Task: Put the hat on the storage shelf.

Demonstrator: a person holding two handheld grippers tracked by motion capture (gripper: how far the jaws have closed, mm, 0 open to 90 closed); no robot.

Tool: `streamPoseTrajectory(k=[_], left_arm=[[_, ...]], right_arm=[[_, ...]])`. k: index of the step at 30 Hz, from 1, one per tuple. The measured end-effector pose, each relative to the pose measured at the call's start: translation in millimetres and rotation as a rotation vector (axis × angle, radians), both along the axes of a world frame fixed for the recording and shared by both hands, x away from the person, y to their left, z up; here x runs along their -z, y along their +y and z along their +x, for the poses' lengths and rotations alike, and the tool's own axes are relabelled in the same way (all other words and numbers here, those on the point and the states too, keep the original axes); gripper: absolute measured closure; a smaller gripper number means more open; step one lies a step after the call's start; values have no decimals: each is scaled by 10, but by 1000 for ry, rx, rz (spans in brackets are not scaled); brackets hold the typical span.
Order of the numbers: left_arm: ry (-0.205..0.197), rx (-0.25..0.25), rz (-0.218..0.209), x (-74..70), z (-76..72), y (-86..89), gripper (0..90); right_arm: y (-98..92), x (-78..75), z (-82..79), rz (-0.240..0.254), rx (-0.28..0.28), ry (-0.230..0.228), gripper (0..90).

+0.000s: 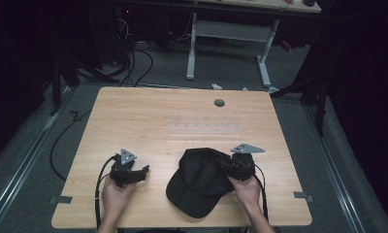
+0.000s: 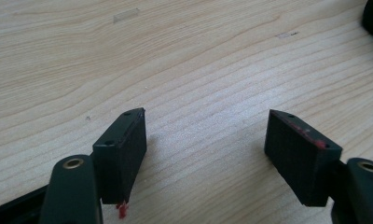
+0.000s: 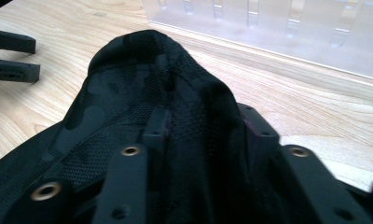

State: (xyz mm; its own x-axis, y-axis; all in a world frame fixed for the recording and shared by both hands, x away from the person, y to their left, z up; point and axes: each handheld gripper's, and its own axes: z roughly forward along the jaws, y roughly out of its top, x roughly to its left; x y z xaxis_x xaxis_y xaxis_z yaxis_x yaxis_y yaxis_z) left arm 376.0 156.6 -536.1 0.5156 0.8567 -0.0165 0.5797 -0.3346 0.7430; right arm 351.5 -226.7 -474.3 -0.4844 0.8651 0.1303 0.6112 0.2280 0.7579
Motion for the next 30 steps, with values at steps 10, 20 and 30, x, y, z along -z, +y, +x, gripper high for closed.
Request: streamPoseTrajectory(k=[10, 20, 30], left_arm=[[0, 0, 0, 0, 0, 0, 298], [0, 0, 0, 0, 0, 0, 299], [1, 0, -3, 0, 1, 2, 298]], right_arm=[[-2, 7, 7, 8, -37, 8, 822], [-27, -34, -3, 42, -66, 0, 838], [-68, -171, -38, 80, -96, -42, 838]])
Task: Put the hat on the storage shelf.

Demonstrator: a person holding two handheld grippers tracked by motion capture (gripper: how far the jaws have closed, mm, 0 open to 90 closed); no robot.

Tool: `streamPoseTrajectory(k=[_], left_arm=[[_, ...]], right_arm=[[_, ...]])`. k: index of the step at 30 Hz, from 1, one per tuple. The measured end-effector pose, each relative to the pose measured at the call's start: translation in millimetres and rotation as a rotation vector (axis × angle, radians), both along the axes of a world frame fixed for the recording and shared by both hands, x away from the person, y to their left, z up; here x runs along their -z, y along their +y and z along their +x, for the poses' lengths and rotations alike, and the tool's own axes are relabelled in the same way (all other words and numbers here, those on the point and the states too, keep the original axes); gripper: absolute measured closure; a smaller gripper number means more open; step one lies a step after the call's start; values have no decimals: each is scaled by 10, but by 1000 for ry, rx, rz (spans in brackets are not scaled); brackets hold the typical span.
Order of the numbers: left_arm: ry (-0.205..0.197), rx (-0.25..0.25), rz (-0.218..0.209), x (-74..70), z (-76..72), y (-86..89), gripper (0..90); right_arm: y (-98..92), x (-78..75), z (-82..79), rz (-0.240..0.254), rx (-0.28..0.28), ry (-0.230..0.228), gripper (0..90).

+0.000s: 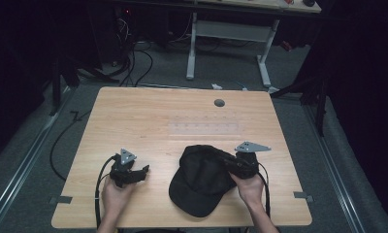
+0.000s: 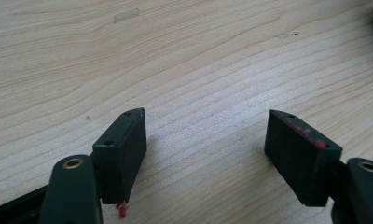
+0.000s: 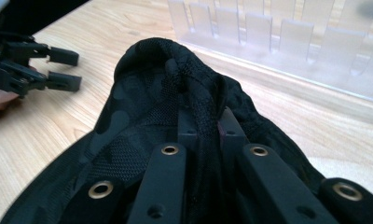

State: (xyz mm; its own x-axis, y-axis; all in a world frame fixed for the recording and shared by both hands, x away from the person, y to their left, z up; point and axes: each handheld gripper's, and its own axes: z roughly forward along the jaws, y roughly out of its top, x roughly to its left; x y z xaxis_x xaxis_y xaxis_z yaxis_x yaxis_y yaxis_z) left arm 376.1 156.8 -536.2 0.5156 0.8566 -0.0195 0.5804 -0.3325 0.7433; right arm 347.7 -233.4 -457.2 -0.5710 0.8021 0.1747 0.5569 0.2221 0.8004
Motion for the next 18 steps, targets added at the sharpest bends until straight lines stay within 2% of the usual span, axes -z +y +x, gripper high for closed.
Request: streamPoseTrajectory(k=[18], left_arm=[[10, 13, 0, -2, 10, -14, 249]], right_arm=[[-92, -304, -60, 47, -45, -87, 838]])
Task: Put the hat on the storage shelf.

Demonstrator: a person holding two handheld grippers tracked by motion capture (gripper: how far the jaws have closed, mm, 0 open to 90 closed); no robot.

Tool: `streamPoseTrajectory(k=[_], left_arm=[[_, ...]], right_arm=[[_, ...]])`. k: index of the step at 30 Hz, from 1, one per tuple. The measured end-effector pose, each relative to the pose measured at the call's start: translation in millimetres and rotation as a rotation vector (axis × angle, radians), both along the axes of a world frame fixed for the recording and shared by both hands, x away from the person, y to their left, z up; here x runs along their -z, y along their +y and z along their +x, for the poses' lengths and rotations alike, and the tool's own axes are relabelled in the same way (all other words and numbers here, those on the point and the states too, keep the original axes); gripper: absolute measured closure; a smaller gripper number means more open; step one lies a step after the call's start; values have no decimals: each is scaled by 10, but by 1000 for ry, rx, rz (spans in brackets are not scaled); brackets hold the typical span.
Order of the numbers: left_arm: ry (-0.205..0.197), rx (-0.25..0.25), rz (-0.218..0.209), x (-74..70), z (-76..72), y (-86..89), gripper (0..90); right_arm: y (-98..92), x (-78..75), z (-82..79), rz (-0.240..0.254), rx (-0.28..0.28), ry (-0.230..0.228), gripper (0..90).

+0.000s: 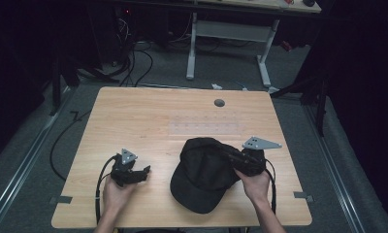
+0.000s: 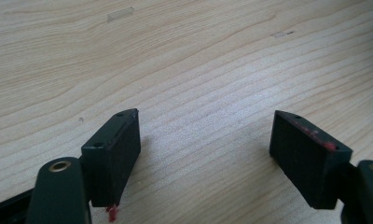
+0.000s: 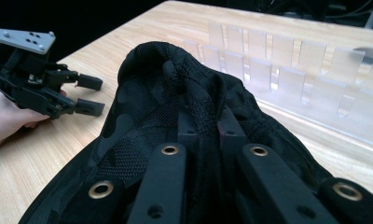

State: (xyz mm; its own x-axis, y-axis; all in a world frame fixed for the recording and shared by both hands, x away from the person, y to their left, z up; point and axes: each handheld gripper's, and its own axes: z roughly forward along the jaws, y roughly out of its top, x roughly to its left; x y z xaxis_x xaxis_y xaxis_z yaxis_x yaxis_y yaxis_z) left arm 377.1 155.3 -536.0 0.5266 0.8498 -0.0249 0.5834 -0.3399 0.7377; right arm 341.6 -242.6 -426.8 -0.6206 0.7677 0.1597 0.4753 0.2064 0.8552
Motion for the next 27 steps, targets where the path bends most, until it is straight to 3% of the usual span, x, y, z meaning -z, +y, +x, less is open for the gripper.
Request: streamPoseTrajectory(k=[5, 9, 13, 21, 27], left_arm=[[42, 20, -13, -36, 20, -15, 231], [59, 69, -49, -73, 4, -55, 227], [63, 137, -146, -165, -42, -97, 224], [73, 268, -260, -375, -108, -192, 211], [90, 353, -287, -472, -142, -305, 194]], right_arm=[[-12, -71, -25, 1, -15, -26, 838], [-19, -106, -38, -1, -23, -37, 838], [-16, -129, -39, -1, -35, -45, 838], [19, -150, -27, 0, -57, -56, 837], [25, -143, -12, 2, -65, -55, 837]])
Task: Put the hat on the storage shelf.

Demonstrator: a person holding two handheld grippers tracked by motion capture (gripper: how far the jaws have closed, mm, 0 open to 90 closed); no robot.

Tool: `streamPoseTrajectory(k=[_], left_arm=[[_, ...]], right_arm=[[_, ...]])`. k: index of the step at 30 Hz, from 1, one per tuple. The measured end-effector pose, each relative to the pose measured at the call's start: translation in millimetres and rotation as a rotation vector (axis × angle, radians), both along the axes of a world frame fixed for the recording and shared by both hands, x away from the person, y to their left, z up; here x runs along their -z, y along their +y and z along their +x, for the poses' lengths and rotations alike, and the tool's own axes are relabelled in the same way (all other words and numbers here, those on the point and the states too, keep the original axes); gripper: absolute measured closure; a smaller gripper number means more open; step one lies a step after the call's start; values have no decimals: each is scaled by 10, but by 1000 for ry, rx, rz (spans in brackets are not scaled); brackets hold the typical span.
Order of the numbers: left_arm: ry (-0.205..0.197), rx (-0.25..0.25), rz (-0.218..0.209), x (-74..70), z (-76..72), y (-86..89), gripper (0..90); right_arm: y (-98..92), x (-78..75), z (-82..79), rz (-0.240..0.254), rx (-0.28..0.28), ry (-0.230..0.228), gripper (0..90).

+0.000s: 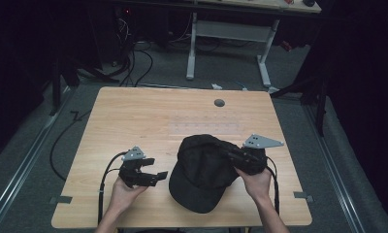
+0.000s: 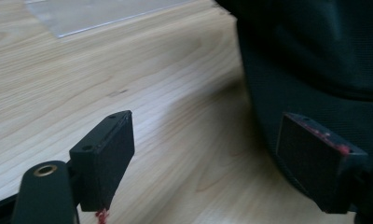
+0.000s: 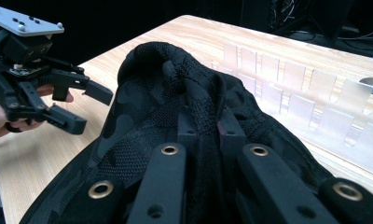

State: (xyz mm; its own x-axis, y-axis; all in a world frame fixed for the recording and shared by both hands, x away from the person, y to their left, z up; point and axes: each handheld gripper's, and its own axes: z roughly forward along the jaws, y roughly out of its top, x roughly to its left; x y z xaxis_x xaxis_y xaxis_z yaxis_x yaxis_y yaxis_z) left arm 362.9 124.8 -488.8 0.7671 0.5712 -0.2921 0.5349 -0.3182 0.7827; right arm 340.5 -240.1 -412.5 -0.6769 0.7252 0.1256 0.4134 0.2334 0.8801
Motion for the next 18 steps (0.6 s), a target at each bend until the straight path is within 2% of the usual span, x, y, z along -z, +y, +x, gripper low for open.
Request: streamPoseTrajectory(k=[9, 18], left_arm=[[21, 105, -15, -83, -5, -190, 176], [59, 140, -11, -44, 56, -260, 180]], right_arm=[[-14, -20, 19, 21, -17, -10, 836], [57, -62, 49, 20, -43, -27, 834]])
